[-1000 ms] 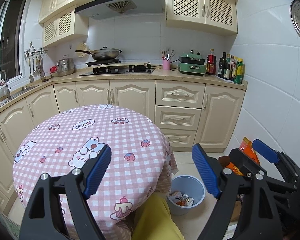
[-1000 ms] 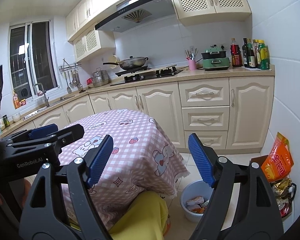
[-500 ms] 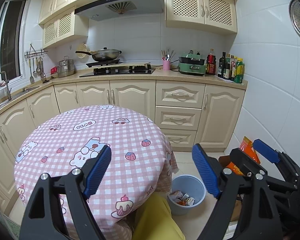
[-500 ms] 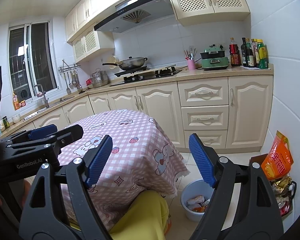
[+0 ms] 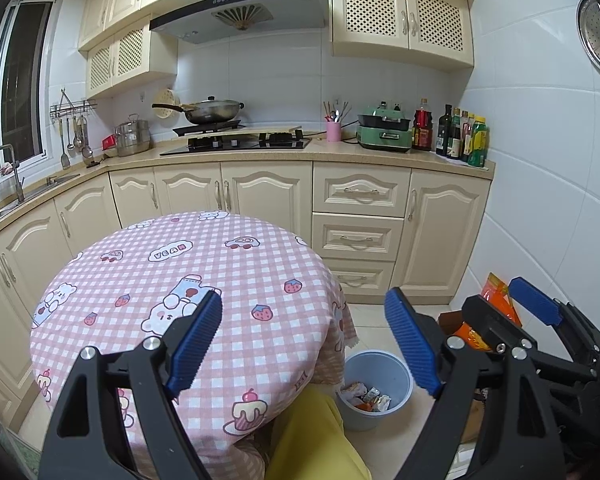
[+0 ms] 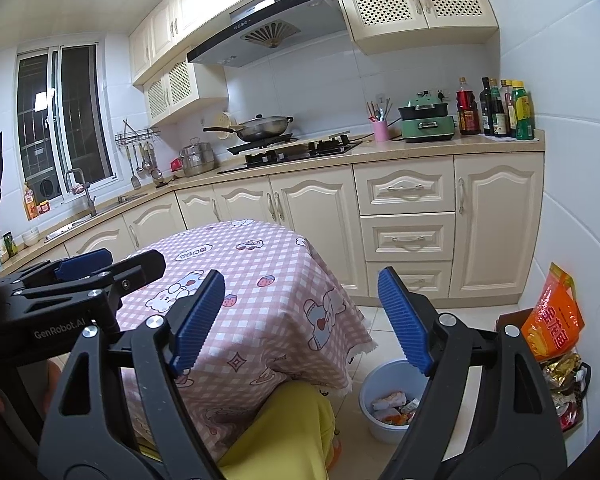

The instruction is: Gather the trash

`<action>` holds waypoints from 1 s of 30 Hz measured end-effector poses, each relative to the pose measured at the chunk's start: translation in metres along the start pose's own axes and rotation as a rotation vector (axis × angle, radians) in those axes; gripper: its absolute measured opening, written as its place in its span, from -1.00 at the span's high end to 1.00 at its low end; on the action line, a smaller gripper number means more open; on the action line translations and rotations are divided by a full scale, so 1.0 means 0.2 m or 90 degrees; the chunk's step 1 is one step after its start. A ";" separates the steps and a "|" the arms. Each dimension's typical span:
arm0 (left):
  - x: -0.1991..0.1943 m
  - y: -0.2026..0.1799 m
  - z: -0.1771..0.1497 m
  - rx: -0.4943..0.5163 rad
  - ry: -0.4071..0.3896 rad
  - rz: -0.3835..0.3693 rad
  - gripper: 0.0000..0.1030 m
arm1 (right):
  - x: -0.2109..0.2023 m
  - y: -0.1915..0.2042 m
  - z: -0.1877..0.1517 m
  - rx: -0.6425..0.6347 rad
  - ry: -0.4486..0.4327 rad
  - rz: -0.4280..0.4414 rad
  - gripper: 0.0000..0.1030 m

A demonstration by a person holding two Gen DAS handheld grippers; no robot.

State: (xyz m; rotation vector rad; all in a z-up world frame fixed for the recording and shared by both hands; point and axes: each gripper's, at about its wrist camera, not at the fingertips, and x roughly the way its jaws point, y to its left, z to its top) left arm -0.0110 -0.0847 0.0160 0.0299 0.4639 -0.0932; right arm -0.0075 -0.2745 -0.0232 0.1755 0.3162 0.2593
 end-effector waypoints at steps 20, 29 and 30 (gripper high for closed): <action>-0.01 -0.01 0.00 0.000 -0.001 0.004 -0.59 | 0.00 0.00 0.00 0.000 0.001 -0.001 -0.52; -0.01 0.00 0.00 -0.001 -0.003 0.004 -0.59 | 0.00 0.00 0.00 0.000 0.001 -0.002 -0.52; -0.01 0.00 0.00 -0.001 -0.003 0.005 -0.59 | 0.00 0.00 0.00 0.000 0.001 -0.002 -0.52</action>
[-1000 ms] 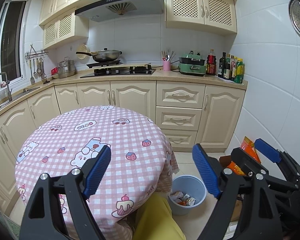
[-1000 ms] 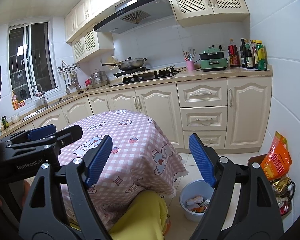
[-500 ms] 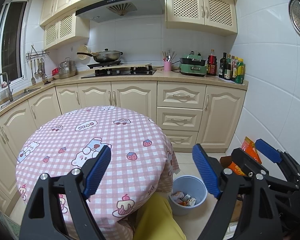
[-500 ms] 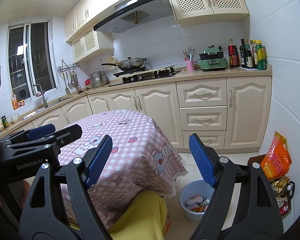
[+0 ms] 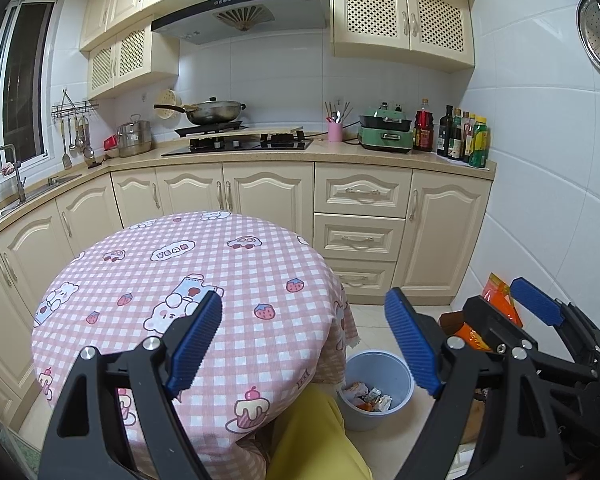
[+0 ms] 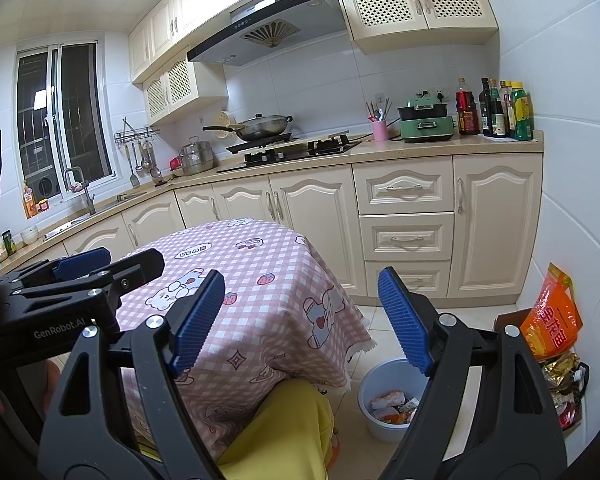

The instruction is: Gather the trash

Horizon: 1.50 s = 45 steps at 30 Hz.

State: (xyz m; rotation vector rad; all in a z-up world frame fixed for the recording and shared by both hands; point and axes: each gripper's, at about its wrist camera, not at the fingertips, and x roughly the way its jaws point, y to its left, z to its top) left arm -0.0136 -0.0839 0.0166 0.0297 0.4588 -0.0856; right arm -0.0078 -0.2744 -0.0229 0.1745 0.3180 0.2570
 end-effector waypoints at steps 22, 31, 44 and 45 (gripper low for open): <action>0.00 0.01 0.00 -0.005 0.001 -0.002 -0.60 | -0.01 -0.02 -0.01 -0.002 0.006 -0.001 -0.52; 0.00 0.00 0.00 -0.008 0.002 -0.001 -0.60 | -0.01 -0.04 -0.01 -0.004 0.009 0.001 -0.52; 0.01 -0.01 -0.01 -0.009 0.005 0.003 -0.60 | 0.01 -0.03 -0.01 -0.004 0.012 0.002 -0.52; 0.01 -0.01 -0.01 -0.009 0.005 0.003 -0.60 | 0.01 -0.03 -0.01 -0.004 0.013 0.003 -0.52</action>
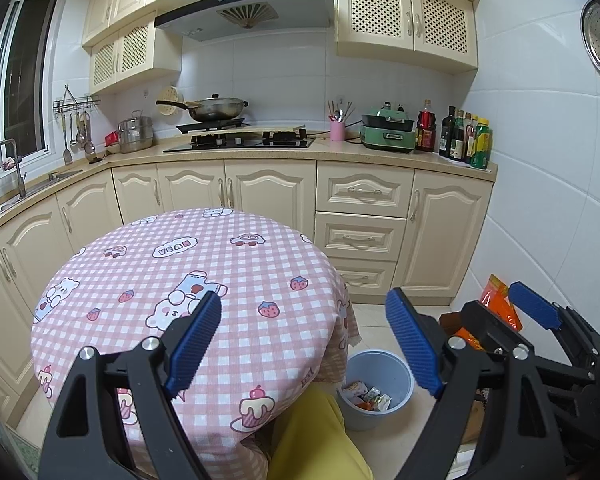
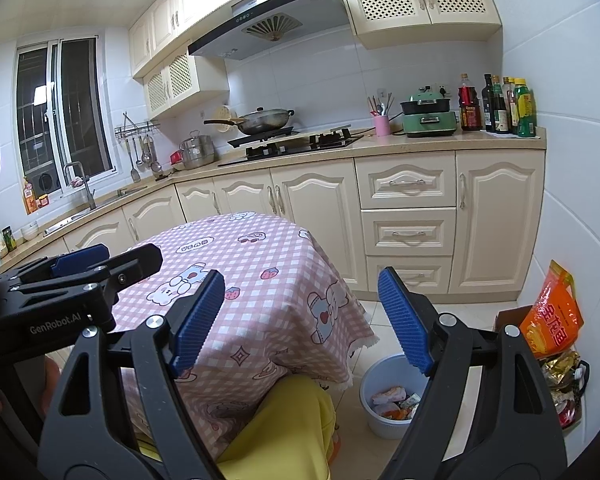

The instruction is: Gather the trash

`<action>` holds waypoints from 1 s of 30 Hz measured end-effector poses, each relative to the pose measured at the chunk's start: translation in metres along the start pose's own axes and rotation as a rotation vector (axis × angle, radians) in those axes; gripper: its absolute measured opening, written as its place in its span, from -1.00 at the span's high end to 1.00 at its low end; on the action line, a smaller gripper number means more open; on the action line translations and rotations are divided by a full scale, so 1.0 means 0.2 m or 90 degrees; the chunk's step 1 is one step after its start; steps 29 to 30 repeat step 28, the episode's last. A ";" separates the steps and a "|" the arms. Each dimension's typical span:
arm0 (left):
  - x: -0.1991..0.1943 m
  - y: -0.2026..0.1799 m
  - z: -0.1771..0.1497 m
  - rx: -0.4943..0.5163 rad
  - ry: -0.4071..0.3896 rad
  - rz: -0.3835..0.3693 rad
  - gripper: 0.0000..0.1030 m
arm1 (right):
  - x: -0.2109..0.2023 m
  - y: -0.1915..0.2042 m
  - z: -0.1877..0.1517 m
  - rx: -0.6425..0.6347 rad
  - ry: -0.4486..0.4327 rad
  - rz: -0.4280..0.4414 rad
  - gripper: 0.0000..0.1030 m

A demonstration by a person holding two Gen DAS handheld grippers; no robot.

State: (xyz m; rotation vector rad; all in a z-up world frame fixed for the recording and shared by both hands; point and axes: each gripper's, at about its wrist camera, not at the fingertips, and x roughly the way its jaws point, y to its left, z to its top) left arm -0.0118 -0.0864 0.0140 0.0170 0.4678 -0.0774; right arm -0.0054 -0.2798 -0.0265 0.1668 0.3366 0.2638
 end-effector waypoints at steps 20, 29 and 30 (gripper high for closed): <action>0.01 0.00 -0.01 -0.001 0.003 0.002 -0.60 | 0.02 0.00 -0.03 0.005 0.008 0.004 -0.52; 0.02 0.00 -0.02 -0.002 0.008 0.002 -0.60 | 0.03 0.00 -0.05 0.006 0.012 0.003 -0.52; 0.02 0.00 -0.02 -0.002 0.008 0.002 -0.60 | 0.03 0.00 -0.05 0.006 0.012 0.003 -0.52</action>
